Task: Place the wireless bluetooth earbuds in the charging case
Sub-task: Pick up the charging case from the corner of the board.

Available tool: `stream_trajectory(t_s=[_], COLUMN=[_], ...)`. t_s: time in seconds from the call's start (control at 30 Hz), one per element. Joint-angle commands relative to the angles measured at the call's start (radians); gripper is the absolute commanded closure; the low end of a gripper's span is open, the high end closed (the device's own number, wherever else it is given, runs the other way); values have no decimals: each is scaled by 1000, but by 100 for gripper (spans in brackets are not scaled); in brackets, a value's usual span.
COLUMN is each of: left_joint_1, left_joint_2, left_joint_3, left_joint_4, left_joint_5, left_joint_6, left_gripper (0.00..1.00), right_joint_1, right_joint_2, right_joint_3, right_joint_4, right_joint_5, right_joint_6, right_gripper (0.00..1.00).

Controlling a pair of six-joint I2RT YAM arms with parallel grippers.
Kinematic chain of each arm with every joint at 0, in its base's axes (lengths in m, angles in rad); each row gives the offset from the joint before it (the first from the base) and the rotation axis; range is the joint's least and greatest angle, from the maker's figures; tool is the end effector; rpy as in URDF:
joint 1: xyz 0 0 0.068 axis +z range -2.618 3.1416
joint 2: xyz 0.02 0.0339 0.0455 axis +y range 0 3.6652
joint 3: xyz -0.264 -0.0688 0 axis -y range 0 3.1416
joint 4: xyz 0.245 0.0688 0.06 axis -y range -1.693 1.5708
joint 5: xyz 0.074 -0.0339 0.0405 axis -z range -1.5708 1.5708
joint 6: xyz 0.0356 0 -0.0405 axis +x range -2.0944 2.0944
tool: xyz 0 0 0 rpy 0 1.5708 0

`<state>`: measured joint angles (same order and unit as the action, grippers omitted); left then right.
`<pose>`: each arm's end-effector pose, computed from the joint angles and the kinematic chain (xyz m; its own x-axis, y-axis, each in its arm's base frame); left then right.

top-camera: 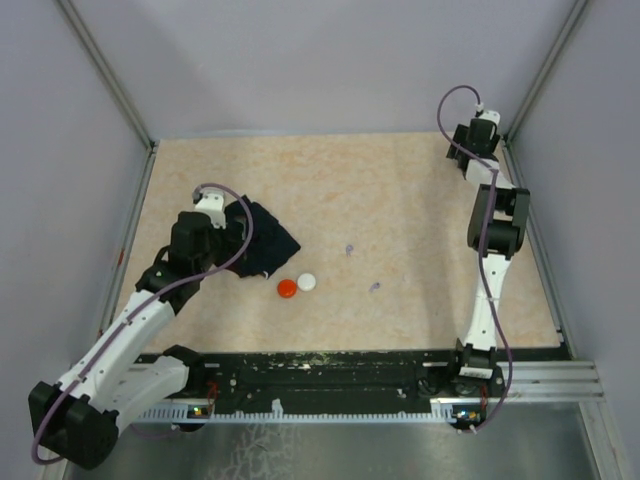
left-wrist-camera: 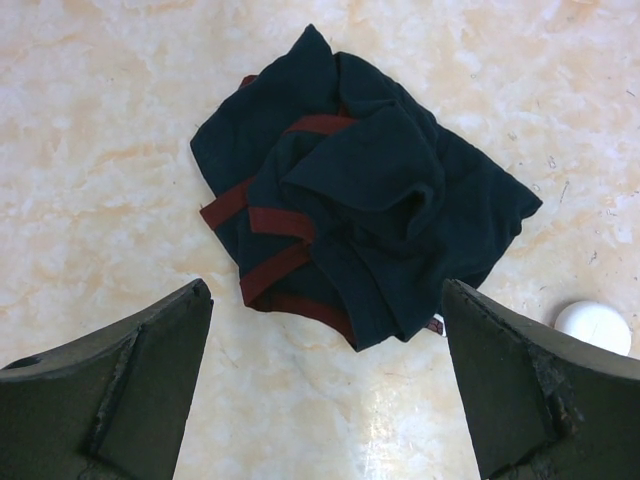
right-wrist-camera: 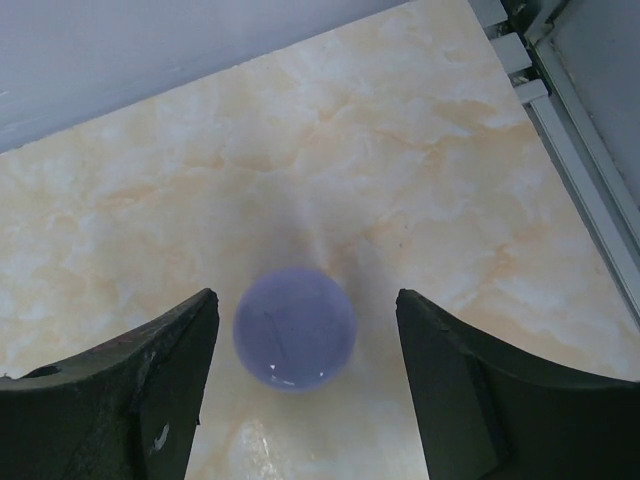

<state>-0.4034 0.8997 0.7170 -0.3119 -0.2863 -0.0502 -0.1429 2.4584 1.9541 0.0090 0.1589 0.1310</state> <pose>0.1905 -0.0704 0.2834 -0.4435 0.1369 -0.8858 0.1259 0.9880 0.0897 0.5577 -0.0859 0.1624 -0.4301 0.1922 -0.8821 0.3375 0.9405 0.0404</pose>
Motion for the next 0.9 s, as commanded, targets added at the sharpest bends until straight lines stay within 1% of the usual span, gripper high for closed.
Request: stream_trajectory(t_s=[0.0, 0.37, 0.47, 0.6, 0.7, 0.87], left_joint_1=[23, 38, 42, 47, 50, 55], left_joint_2=[3, 8, 9, 9, 6, -3], left_joint_3=[-7, -7, -8, -9, -8, -5], left_joint_4=[39, 42, 42, 42, 42, 36], left_joint_5=[31, 58, 67, 81, 97, 143], left_joint_6=[10, 8, 9, 8, 7, 6], left_gripper=[1, 0, 0, 0, 0, 0], right_joint_1=[-6, -6, -5, -6, -4, 17], right_joint_2=[52, 83, 91, 82, 28, -107], right_joint_3=[122, 128, 139, 130, 59, -133], right_joint_4=[-71, -92, -99, -101, -73, 2], right_joint_5=[-31, -36, -36, -49, -71, -113], right_joint_6=[-31, -39, -49, -61, -64, -59], right_gripper=[30, 42, 48, 51, 54, 56])
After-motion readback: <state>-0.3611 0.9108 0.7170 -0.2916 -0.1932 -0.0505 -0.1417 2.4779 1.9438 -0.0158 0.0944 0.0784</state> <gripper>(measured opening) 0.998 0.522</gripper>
